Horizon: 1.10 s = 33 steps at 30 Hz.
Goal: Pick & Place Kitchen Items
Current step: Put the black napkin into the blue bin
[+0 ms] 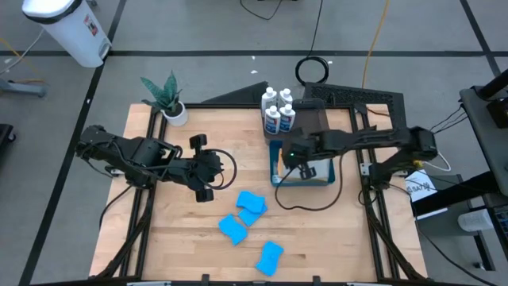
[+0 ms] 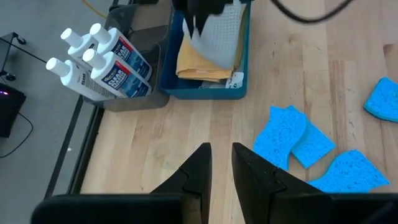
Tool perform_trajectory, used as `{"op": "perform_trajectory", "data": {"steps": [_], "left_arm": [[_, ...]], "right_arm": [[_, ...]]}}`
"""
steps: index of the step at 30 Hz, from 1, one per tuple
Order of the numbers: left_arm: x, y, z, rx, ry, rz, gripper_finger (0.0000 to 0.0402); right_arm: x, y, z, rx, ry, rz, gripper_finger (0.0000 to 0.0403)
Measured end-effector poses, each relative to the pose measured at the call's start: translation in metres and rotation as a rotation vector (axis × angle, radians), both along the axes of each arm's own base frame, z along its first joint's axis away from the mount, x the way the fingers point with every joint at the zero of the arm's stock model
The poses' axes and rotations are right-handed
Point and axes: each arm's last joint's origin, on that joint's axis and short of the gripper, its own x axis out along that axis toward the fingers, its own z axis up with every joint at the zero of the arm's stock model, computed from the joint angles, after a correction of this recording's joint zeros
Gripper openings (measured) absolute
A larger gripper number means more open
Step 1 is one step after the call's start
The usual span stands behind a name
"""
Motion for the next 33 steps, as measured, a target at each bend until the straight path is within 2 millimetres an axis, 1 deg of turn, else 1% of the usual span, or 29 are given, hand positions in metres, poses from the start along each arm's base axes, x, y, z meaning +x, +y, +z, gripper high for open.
{"op": "perform_trajectory", "data": {"steps": [6,12,16,19,21,25,29,33], "left_arm": [[0.0,0.0,0.0,0.0,0.0,0.0,0.0067],[0.0,0.0,0.0,0.0,0.0,0.0,0.0067],[0.0,0.0,0.0,0.0,0.0,0.0,0.0067],[0.0,0.0,0.0,0.0,0.0,0.0,0.0067],[0.0,0.0,0.0,0.001,0.001,0.0,0.0067],[0.0,0.0,0.0,0.003,0.001,-0.004,0.0067],[0.0,0.0,0.0,0.004,0.001,-0.003,0.0067],[0.0,0.0,0.0,0.004,0.001,-0.003,0.0067]], "right_arm": [[0.016,-0.003,-0.02,-0.007,0.032,0.019,0.0],[0.027,-0.006,-0.039,-0.003,0.073,0.021,0.0],[0.031,-0.012,-0.05,0.02,0.083,-0.054,0.0002],[0.033,-0.016,-0.053,0.018,0.058,-0.134,0.0018],[0.034,-0.016,-0.053,0.014,0.056,-0.139,0.0038],[0.03,-0.014,-0.039,-0.016,-0.016,-0.178,0.0091],[0.023,-0.009,-0.015,-0.019,-0.141,-0.233,0.015],[0.008,-0.004,0.013,0.049,-0.276,-0.329,0.0196]]}}
